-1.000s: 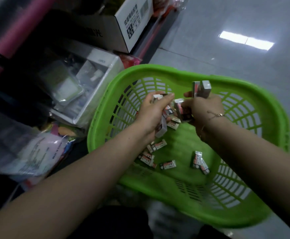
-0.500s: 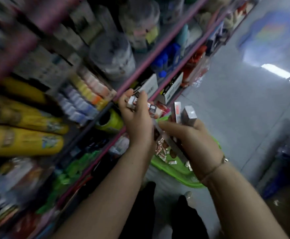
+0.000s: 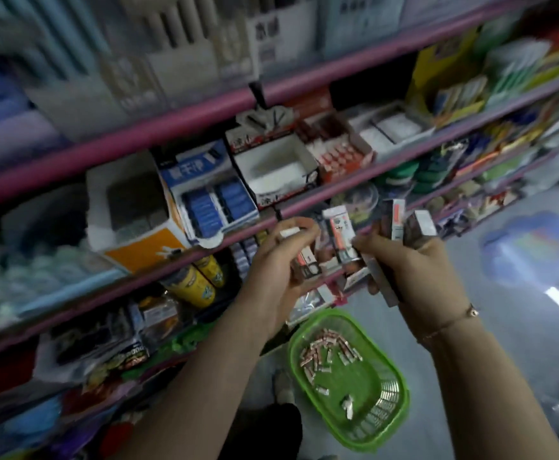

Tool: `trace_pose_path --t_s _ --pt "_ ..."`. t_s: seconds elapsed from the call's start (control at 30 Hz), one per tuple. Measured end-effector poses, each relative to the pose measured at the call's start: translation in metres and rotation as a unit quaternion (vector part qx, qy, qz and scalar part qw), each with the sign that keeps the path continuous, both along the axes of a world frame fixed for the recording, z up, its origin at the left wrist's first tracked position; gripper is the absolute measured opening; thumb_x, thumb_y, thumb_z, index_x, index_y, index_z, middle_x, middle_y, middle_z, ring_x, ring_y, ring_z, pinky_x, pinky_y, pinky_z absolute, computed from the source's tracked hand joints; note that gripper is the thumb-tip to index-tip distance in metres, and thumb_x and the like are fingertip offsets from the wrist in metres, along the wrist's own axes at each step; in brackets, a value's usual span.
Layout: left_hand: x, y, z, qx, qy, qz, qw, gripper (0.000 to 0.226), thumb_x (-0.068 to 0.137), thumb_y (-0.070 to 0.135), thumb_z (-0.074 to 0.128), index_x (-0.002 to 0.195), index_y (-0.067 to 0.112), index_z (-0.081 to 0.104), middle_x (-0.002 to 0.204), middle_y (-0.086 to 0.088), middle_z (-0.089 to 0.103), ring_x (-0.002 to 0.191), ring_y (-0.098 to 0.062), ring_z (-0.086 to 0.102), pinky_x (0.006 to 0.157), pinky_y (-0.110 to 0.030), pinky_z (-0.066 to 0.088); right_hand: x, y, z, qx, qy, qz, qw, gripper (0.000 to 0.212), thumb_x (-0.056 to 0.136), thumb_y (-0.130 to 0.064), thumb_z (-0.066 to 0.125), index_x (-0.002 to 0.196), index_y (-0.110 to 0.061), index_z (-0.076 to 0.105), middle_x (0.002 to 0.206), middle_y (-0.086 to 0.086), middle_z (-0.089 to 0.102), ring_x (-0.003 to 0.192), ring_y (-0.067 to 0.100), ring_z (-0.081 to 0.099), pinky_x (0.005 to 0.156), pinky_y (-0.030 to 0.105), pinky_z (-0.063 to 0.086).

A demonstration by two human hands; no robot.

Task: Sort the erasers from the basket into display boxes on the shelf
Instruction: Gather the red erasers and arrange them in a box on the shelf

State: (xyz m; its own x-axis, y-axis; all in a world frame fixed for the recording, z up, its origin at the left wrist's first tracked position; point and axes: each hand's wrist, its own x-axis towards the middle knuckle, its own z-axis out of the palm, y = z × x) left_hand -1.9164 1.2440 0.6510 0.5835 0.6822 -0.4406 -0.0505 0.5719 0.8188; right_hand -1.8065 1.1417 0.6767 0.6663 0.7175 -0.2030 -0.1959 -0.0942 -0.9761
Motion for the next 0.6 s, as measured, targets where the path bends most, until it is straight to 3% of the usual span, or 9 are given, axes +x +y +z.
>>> trace_pose_path --t_s 0.07,0.13,0.17,0.27,0.37,0.5,0.6 --pt "-0.011 0.016 0.014 0.106 0.053 -0.063 0.991 0.014 0.079 0.046 0.07 0.09 0.037 0.069 0.106 0.012 0.065 0.096 -0.018 0.06 0.064 -0.034 0.049 -0.001 0.017 0.01 -0.017 -0.026 0.03 0.999 0.017 0.079 -0.002 0.065 0.075 0.014 0.06 0.061 0.034 0.057 0.044 0.03 0.052 0.038 0.028 0.045" --pt "-0.02 0.037 0.026 0.165 0.073 -0.099 0.979 0.015 0.082 0.046 0.068 0.097 0.04 0.068 0.093 0.031 0.065 0.081 -0.005 0.065 0.062 -0.029 0.051 0.001 0.033 0.016 -0.031 -0.043 0.061 0.997 0.021 0.078 -0.002 0.066 0.076 0.017 0.059 0.062 0.035 0.057 0.044 0.028 0.053 0.038 0.027 0.046" --pt "-0.024 0.048 0.029 0.171 0.07 -0.116 0.976 0.011 0.084 0.04 0.068 0.096 0.039 0.069 0.087 0.032 0.065 0.069 -0.004 0.066 0.059 -0.026 0.051 0.001 0.041 0.019 -0.043 -0.048 0.077 0.995 0.021 0.078 -0.002 0.067 0.072 0.017 0.058 0.06 0.034 0.057 0.043 0.026 0.053 0.038 0.026 0.046" --pt "-0.034 0.071 0.033 0.15 0.083 -0.151 0.974 0.01 0.083 0.03 0.07 0.091 0.035 0.071 0.076 0.011 0.071 0.059 -0.014 0.066 0.055 -0.027 0.051 0.006 0.061 0.019 -0.078 -0.055 0.147 0.984 0.019 0.079 -0.004 0.067 0.062 0.002 0.066 0.056 0.025 0.06 0.041 0.023 0.053 0.039 0.026 0.045" --pt "-0.035 0.08 0.027 0.137 0.1 -0.087 0.982 0.009 0.082 0.026 0.07 0.089 0.031 0.071 0.086 -0.006 0.07 0.067 -0.021 0.065 0.062 -0.031 0.049 0.007 0.077 0.014 -0.091 -0.019 0.182 0.979 0.021 0.079 -0.008 0.069 0.058 -0.004 0.067 0.055 0.015 0.063 0.039 0.019 0.051 0.04 0.023 0.044" --pt "-0.025 0.075 0.021 0.076 0.076 0.04 0.993 0.002 0.087 0.02 0.066 0.089 0.021 0.067 0.069 0.008 0.071 0.054 -0.009 0.066 0.043 -0.018 0.045 0.002 0.099 0.001 -0.095 0.06 0.124 0.986 0.024 0.076 -0.005 0.07 0.054 -0.007 0.06 0.055 0.018 0.058 0.039 0.02 0.046 0.039 0.02 0.038" --pt "-0.019 0.078 0.017 0.223 0.149 0.035 0.963 0.004 0.091 0.019 0.062 0.095 0.019 0.061 0.063 0.006 0.064 0.047 0.003 0.059 0.037 -0.008 0.036 0.016 0.115 -0.001 -0.106 0.029 0.06 0.992 0.018 0.075 -0.002 0.071 0.06 0.0 0.063 0.049 0.012 0.055 0.037 0.018 0.046 0.037 0.021 0.038"
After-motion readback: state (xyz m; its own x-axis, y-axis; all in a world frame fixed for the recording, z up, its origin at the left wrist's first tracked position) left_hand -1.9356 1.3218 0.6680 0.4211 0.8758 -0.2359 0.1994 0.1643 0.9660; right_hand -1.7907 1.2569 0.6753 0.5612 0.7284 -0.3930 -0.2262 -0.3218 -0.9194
